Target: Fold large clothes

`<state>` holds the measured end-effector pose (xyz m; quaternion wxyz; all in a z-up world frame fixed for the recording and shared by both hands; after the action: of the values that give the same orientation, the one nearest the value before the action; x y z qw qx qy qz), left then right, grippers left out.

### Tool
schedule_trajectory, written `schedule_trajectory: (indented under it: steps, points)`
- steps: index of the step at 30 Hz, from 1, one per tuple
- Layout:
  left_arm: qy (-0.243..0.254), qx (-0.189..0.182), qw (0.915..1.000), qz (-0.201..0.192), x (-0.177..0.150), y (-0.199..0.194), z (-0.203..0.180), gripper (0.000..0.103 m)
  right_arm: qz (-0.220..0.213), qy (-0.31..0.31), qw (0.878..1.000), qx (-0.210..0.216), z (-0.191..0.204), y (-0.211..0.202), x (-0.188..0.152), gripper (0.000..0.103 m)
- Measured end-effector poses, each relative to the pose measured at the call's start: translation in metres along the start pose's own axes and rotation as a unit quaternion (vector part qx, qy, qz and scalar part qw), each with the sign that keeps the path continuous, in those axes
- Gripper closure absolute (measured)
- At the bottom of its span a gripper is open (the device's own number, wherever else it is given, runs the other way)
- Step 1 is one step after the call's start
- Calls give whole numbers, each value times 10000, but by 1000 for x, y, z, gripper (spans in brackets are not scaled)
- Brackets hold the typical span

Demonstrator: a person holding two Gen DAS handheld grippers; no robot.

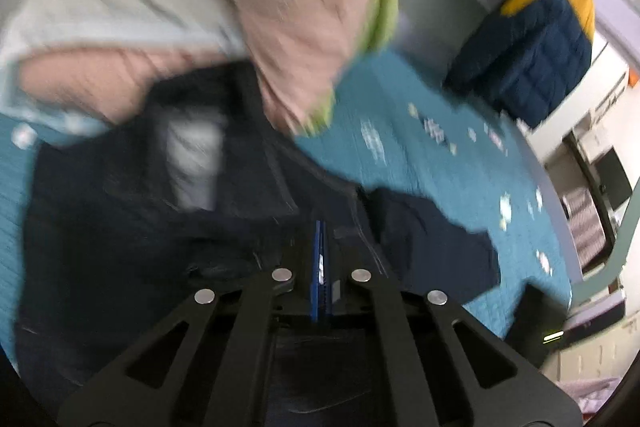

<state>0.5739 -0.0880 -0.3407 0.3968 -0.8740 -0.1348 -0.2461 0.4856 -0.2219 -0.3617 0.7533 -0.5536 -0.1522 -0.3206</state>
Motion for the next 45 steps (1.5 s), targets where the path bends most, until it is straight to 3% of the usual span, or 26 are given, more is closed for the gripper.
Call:
schedule_trajectory:
  steps: [2,6,13,17,23,25,29,33,36,39,45]
  points:
    - [-45,87,9991,408,-14,44,-5,102,-66,251,9995,-173,-38,-10,9,102]
    - [-106,334,9964,768,-33,86,3,102,-219,690,9959,-541,-108,-26,15,102]
    - [-312,374,9961,737,-44,93,7,101,-262,1483,9854,-794,-195,-50,14,98]
    - [327,618,9941,828,-56,95,-14,100,-258,2186,9713,-904,-235,-59,11,95]
    - [1064,1004,9821,1183,-86,122,-36,99,-349,3030,9448,-1199,-288,-70,3,76]
    - [1171,1108,9790,1250,-92,128,-35,97,-335,3165,9391,-1293,-299,-70,2,70]
    - [1230,1111,9781,1261,-99,136,-36,86,-207,3410,9300,-1357,-321,-59,3,69]
    - [1446,1253,9729,1300,-101,139,-40,85,-162,3765,9168,-1323,-337,-54,2,68]
    - [1318,1184,9756,1295,-101,140,-38,85,-230,3702,9209,-1199,-335,-49,8,67]
    - [1319,1199,9751,1319,-102,140,-38,85,-415,3485,9305,-1052,-332,-49,17,84]
    - [1123,981,9787,1410,-93,140,-30,85,-1176,2529,9565,-859,-276,-93,50,91]
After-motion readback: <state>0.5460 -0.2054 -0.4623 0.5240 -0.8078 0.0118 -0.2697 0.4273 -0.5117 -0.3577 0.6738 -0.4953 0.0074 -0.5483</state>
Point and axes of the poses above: each gripper's, at about its wrist camera, not at the fingertips, and y roughly the way its jaws point, z to its left, x to its top, the point moved 4 cm from there along y, roughly the way its jaws point, and after that the axes turned 13 degrees about -x, right-handed, at the moved point
